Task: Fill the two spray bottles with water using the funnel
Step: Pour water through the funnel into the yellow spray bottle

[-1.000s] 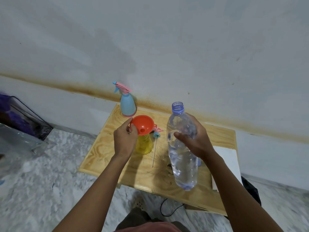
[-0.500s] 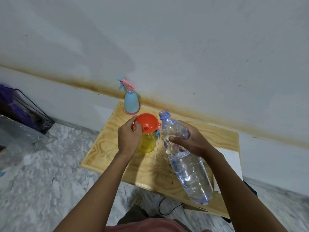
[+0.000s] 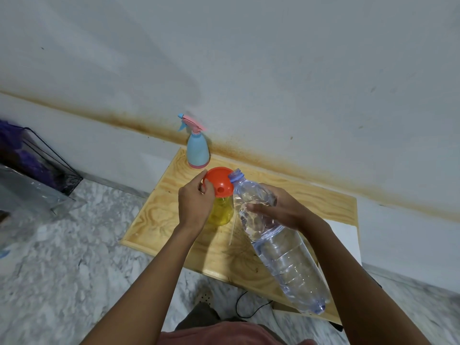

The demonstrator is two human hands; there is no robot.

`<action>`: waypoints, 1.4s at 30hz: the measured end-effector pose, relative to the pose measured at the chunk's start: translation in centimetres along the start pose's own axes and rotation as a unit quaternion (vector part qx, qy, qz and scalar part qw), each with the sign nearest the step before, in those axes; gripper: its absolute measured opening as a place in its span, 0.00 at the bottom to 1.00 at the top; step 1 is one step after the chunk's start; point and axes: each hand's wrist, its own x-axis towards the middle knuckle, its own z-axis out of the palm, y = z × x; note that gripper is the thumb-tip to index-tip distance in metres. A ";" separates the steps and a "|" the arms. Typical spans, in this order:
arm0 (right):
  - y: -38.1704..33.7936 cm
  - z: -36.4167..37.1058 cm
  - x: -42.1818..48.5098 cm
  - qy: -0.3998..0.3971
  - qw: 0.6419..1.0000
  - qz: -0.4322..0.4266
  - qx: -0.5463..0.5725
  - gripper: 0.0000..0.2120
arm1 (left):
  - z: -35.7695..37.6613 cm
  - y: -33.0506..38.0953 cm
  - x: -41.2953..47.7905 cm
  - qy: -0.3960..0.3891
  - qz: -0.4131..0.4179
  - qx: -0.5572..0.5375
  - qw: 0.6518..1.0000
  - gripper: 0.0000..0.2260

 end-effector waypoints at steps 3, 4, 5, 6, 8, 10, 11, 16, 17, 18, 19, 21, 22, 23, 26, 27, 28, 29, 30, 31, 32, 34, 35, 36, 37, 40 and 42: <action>0.2 -0.1 0.3 -0.008 1.000 0.002 -0.017 0.19 | 0.1 0.0 0.1 -0.003 0.003 0.007 1.000 0.16; 0.2 -0.1 0.3 -0.012 1.000 0.002 -0.020 0.18 | 0.2 0.0 0.1 -0.004 0.007 0.009 1.000 0.16; 0.2 -0.2 0.3 -0.013 1.000 0.002 -0.024 0.17 | 0.2 0.1 0.1 -0.005 0.010 0.010 1.000 0.16; 0.1 -0.2 0.2 -0.014 1.000 0.003 -0.027 0.17 | 0.1 0.1 0.1 -0.004 0.012 0.010 1.000 0.16; 0.3 -0.3 0.3 -0.013 0.999 0.013 -0.028 0.16 | 0.1 0.1 0.1 -0.002 0.013 0.012 1.000 0.16; 0.4 -0.3 0.4 -0.018 0.999 0.014 -0.028 0.17 | 0.0 0.1 0.1 -0.001 0.011 0.013 1.000 0.16; 0.5 -0.3 0.5 -0.021 0.999 0.015 -0.030 0.18 | 0.1 0.1 0.1 0.000 0.009 0.012 1.000 0.16; 0.7 -0.2 0.6 -0.028 0.999 0.028 -0.034 0.26 | 0.0 0.1 0.1 0.001 0.010 0.010 1.000 0.16; 0.7 -0.2 0.7 -0.030 0.998 0.030 -0.038 0.27 | 0.0 0.1 0.1 0.001 0.011 0.012 1.000 0.15; 0.6 -0.1 0.7 -0.032 0.998 0.029 -0.042 0.26 | 0.0 0.1 0.1 0.002 0.012 0.014 1.000 0.15; 0.5 -0.1 0.7 -0.035 0.998 0.028 -0.045 0.23 | 0.0 0.1 0.1 0.003 0.013 0.014 1.000 0.15; 0.2 -0.1 0.7 -0.038 0.998 0.030 -0.044 0.19 | 0.0 0.0 0.2 0.004 0.016 0.010 1.000 0.16; 0.2 -0.1 0.6 -0.040 0.998 0.030 -0.045 0.18 | 0.0 -0.1 0.2 0.004 0.015 0.009 1.000 0.15; 0.1 -0.1 0.6 -0.041 0.998 0.031 -0.046 0.17 | 0.1 -0.2 0.2 0.005 0.013 0.008 1.000 0.15; 0.0 -0.2 0.6 -0.044 0.998 0.031 -0.044 0.14 | 0.1 -0.2 0.3 0.006 0.014 0.008 1.000 0.16; -0.1 -0.2 0.6 -0.046 0.998 0.031 -0.042 0.14 | 0.1 -0.2 0.2 0.007 0.015 0.009 1.000 0.16; -0.2 -0.2 0.5 -0.048 0.998 0.031 -0.041 0.14 | 0.0 -0.2 0.2 0.008 0.015 0.009 1.000 0.16; -0.3 -0.1 0.5 -0.049 0.997 0.032 -0.040 0.15 | 0.0 -0.2 0.2 0.009 0.016 0.010 1.000 0.16; -0.3 -0.1 0.4 -0.050 0.997 0.034 -0.041 0.15 | 0.0 -0.1 0.2 0.009 0.019 0.010 1.000 0.16; -0.2 -0.1 0.4 -0.049 0.997 0.037 -0.042 0.16 | 0.0 -0.1 0.2 0.007 0.022 0.010 1.000 0.16; -0.2 -0.2 0.4 -0.049 0.997 0.038 -0.044 0.17 | 0.0 -0.2 0.2 0.006 0.025 0.009 1.000 0.16; -0.1 -0.2 0.4 -0.050 0.997 0.038 -0.049 0.19 | 0.0 -0.2 0.2 0.006 0.025 0.008 1.000 0.16; -0.1 -0.2 0.4 -0.050 0.997 0.036 -0.049 0.19 | 0.0 -0.2 0.2 0.007 0.023 0.007 1.000 0.16; -0.3 -0.3 0.3 -0.050 0.997 0.036 -0.048 0.18 | 0.0 -0.2 0.2 0.007 0.022 0.007 1.000 0.16; -0.4 -0.3 0.2 -0.052 0.997 0.035 -0.047 0.17 | 0.0 -0.2 0.2 0.007 0.022 0.006 1.000 0.16; -0.7 -0.3 0.1 -0.057 0.996 0.037 -0.056 0.16 | 0.0 -0.2 0.1 0.005 0.026 0.003 1.000 0.15; -0.7 -0.3 0.1 -0.060 0.996 0.036 -0.057 0.15 | 0.0 -0.1 0.1 0.007 0.022 0.003 1.000 0.15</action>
